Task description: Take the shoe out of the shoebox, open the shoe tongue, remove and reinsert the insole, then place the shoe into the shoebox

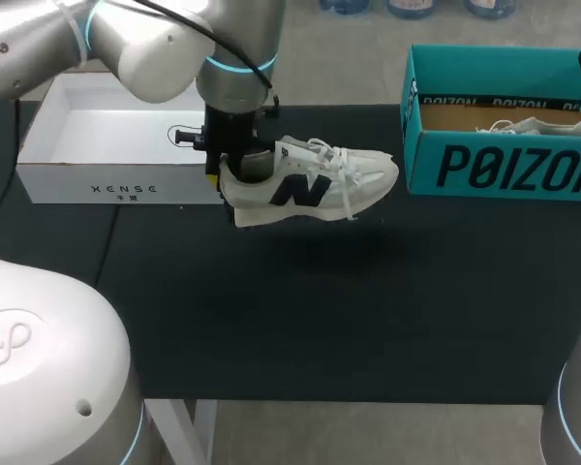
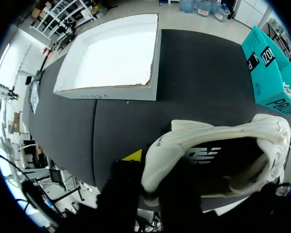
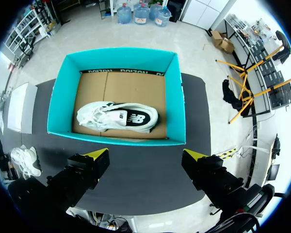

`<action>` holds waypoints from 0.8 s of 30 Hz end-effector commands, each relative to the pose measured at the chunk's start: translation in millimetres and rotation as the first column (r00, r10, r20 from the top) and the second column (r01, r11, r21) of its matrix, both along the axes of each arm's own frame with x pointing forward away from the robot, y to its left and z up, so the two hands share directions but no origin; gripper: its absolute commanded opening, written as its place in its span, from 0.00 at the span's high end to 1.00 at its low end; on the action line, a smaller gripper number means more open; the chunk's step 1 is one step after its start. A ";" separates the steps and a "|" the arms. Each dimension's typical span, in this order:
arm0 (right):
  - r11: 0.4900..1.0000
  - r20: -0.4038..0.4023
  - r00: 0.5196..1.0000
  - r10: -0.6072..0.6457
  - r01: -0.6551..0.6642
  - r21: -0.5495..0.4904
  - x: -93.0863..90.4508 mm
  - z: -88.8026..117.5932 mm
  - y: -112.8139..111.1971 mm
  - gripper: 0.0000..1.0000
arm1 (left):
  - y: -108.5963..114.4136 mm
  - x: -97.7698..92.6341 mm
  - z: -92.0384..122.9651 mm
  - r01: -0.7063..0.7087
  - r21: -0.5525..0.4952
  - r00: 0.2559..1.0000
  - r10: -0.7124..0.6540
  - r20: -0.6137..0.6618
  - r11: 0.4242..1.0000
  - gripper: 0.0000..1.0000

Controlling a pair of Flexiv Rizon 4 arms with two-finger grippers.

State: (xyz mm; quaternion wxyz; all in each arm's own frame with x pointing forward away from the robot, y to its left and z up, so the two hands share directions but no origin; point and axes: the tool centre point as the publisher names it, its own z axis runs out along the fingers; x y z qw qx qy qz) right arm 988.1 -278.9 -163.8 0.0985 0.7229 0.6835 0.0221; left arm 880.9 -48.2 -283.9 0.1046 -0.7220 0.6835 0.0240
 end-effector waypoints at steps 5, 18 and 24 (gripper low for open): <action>1.000 0.000 1.000 -0.001 0.001 0.001 0.4 -0.3 -0.2 0.00 | -1.2 -21.7 -7.1 0.076 0.020 0.997 -0.076 -0.009 0.997 1.00; 1.000 0.000 1.000 -0.001 0.001 0.001 0.4 -0.3 -0.2 0.00 | 4.2 -43.2 -49.6 0.083 0.052 0.996 -0.085 0.035 0.995 1.00; 1.000 0.000 1.000 -0.001 0.001 0.001 0.4 -0.3 -0.2 0.00 | 1.9 -41.9 -79.7 0.058 0.052 0.998 -0.060 0.031 0.997 1.00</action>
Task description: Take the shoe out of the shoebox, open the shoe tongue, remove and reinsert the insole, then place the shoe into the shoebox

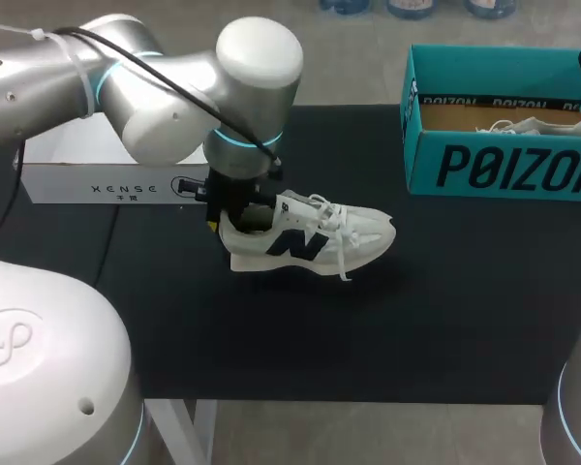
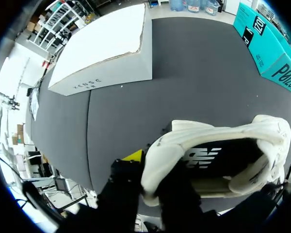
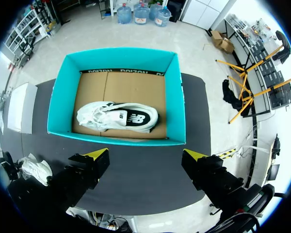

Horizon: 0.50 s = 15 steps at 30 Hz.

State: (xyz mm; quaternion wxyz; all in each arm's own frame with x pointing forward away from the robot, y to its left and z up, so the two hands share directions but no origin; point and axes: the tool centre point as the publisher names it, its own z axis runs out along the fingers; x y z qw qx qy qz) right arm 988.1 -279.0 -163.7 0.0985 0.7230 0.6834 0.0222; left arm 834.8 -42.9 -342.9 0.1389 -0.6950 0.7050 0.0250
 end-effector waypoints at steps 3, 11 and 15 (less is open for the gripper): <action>1.000 0.000 1.000 0.000 0.000 0.001 0.4 -0.3 -0.2 0.00 | -5.6 5.7 -29.4 -0.024 0.003 0.999 0.024 -0.027 1.000 1.00; 1.000 0.000 1.000 0.000 0.000 0.001 0.4 -0.3 -0.2 0.00 | -13.7 9.8 -37.2 -0.062 0.039 0.996 0.065 -0.063 0.997 1.00; 1.000 0.000 1.000 0.000 0.000 0.001 0.4 -0.3 -0.2 0.00 | -20.3 12.3 -41.8 -0.050 0.050 0.995 0.054 -0.082 0.997 1.00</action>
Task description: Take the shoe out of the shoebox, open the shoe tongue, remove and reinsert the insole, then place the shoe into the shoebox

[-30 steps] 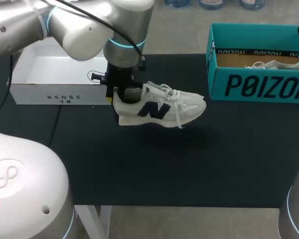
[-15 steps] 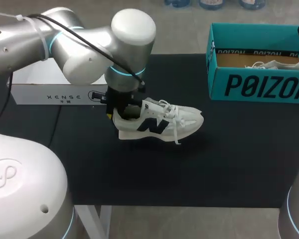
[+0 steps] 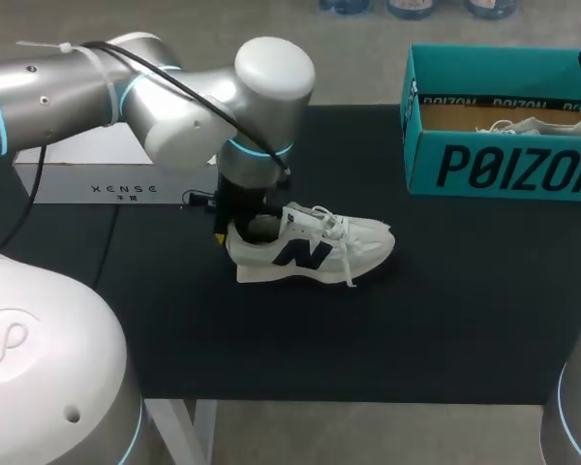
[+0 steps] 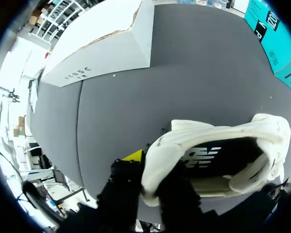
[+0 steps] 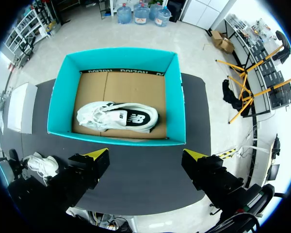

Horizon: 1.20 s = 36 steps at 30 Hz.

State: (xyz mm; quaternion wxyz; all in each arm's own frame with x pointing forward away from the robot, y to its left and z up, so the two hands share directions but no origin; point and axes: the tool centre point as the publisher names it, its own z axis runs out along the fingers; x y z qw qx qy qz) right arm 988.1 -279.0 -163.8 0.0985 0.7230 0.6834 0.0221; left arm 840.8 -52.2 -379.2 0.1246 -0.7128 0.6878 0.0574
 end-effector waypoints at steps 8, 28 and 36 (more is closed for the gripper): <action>1.000 0.000 1.000 0.000 0.000 0.001 0.4 -0.3 -0.2 0.00 | -14.6 7.5 11.6 0.085 0.035 0.996 -0.085 0.015 0.996 0.00; 1.000 0.000 1.000 0.000 0.000 0.001 0.4 -0.3 -0.2 0.00 | 15.4 38.6 106.5 0.809 -0.355 0.587 -0.623 0.517 0.468 0.00; 1.000 0.000 1.000 0.000 0.000 0.001 0.4 -0.3 -0.2 0.00 | 13.1 51.1 122.4 0.947 -0.297 0.279 -0.764 0.581 0.121 0.00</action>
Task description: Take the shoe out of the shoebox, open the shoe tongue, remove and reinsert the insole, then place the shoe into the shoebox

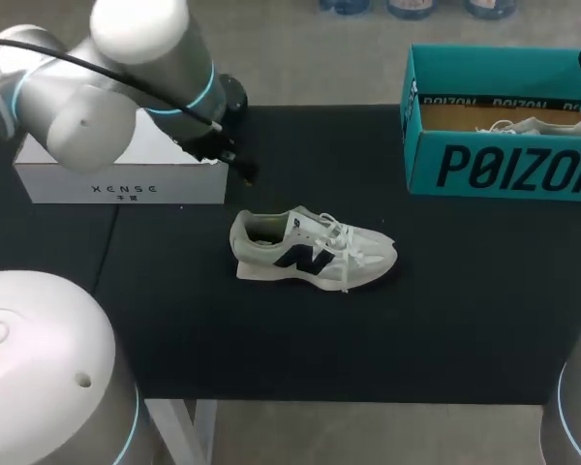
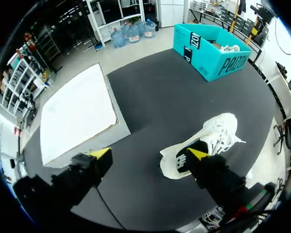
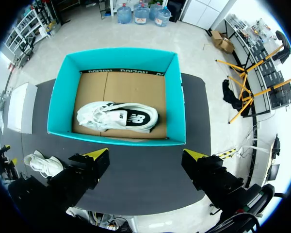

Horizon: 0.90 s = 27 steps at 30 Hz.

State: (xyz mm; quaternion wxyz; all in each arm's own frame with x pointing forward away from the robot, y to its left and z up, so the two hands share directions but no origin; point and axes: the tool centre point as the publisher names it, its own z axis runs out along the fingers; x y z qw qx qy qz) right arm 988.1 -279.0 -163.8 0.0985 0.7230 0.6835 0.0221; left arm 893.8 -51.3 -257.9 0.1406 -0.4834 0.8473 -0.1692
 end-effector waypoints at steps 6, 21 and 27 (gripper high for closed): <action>1.000 0.000 1.000 -0.001 0.001 0.001 0.4 -0.3 -0.2 0.00 | 12.2 -1.8 1.1 0.649 -0.299 0.755 -0.642 0.136 0.700 0.00; 1.000 0.000 1.000 -0.001 0.001 0.001 0.4 -0.3 -0.2 0.00 | 3.1 -1.8 8.0 0.693 -0.265 0.720 -0.662 0.207 0.671 0.00; 1.000 0.000 1.000 -0.001 0.001 0.001 0.4 -0.3 -0.2 0.00 | -14.1 -8.0 23.3 0.806 -0.151 0.584 -0.727 0.361 0.572 0.00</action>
